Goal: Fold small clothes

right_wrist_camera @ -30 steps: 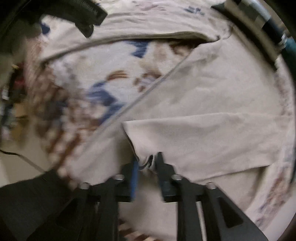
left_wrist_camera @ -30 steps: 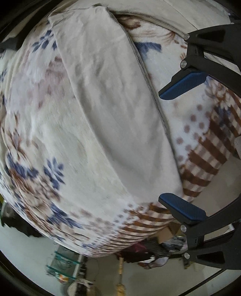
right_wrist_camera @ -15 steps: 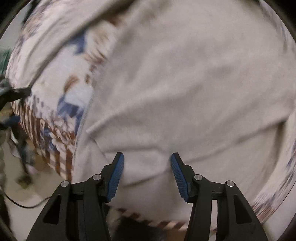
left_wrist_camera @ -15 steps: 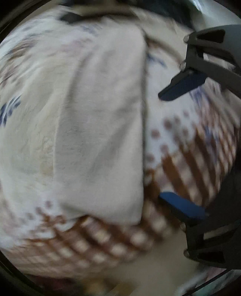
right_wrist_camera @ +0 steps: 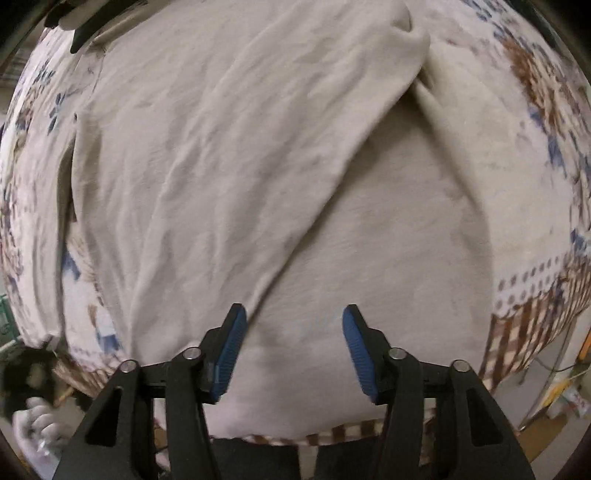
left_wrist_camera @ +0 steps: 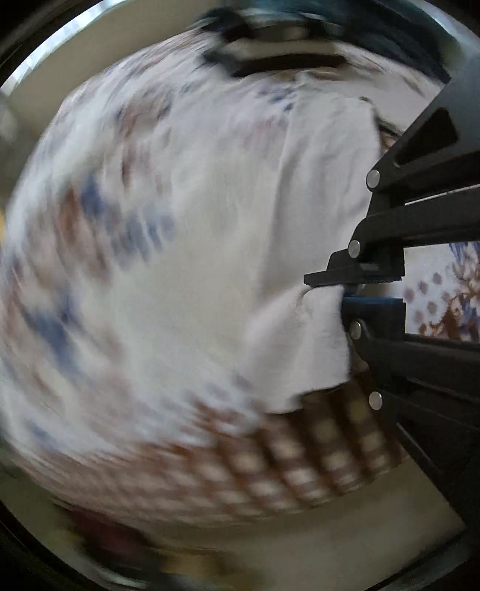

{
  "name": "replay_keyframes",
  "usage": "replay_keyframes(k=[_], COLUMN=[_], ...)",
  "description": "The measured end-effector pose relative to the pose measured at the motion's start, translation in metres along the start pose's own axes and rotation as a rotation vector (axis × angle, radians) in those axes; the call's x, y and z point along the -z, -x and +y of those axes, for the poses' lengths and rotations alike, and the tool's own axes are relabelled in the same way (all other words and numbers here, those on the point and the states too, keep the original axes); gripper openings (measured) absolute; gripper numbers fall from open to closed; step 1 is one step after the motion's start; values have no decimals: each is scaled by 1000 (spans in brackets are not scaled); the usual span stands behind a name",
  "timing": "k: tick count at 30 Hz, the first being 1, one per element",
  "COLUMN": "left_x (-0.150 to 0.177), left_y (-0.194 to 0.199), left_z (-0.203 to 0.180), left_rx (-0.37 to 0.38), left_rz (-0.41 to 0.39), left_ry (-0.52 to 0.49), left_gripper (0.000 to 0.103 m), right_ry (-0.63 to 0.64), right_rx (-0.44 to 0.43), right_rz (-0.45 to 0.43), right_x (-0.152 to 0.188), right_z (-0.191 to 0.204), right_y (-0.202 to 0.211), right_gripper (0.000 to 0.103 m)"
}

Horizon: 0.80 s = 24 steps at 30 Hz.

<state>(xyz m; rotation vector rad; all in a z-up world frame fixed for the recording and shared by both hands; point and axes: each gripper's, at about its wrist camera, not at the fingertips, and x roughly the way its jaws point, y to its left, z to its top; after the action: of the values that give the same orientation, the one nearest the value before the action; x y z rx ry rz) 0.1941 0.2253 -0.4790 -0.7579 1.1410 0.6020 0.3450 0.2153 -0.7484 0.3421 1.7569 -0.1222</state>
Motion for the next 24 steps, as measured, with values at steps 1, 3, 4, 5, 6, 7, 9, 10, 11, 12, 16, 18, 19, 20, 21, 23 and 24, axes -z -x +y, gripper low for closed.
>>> replay_keyframes(k=[1,3,4,5,6,7,9,10,11,12,16,18,19,20,21,23,24], left_x=[-3,-1,6,10,21,28,64,89,115,142,247,290,306,317,330,343,343], left_y=[14,35,43,51,59,61,64,68,65,63,48,42,37,35,28,15,13], left_z=[-21,-59,-88,-109,-139,-155,-203,-221,-237,-251,-264,-255,-251,-246,-240,-232,-229], left_rx=[13,43,69,105,150,179,286,326,367,413,519,532,518,504,477,433,414], left_rz=[-55,-136,-168,-195,-218,-220,-197,-177,-140,-86,148,259,293,318,359,465,475], left_ry=[-103,-281,-370,-457,-570,-631,-809,-886,-970,-1043,-1291,-1382,-1422,-1454,-1500,-1544,-1551], left_gripper=[3,3,2,2,2,2,2,2,2,2,2,2,2,3,5,5,6], right_ry=[-5,-29,-39,-47,-51,-55,-72,-93,-109,-130,-234,-277,-301,-314,-322,-309,-298], right_rx=[-27,-101,-133,-152,-160,-164,-164,-164,-162,-162,-155,-140,-132,-126,-128,-142,-139], right_rz=[-3,1,3,-1,-10,-18,-26,-29,-25,-18,-3,-3,-2,3,12,30,38], right_x=[0,9,16,20,21,28,0,8,8,12,41,56,68,75,86,103,111], right_z=[-6,-1,-8,-16,-25,-34,-41,-56,-72,-99,-168,-202,-223,-238,-255,-288,-299], right_y=[3,-1,-1,1,5,6,20,21,24,31,31,34,36,37,37,40,41], right_gripper=[61,62,62,63,64,64,64,64,64,64,64,64,64,64,64,64,64])
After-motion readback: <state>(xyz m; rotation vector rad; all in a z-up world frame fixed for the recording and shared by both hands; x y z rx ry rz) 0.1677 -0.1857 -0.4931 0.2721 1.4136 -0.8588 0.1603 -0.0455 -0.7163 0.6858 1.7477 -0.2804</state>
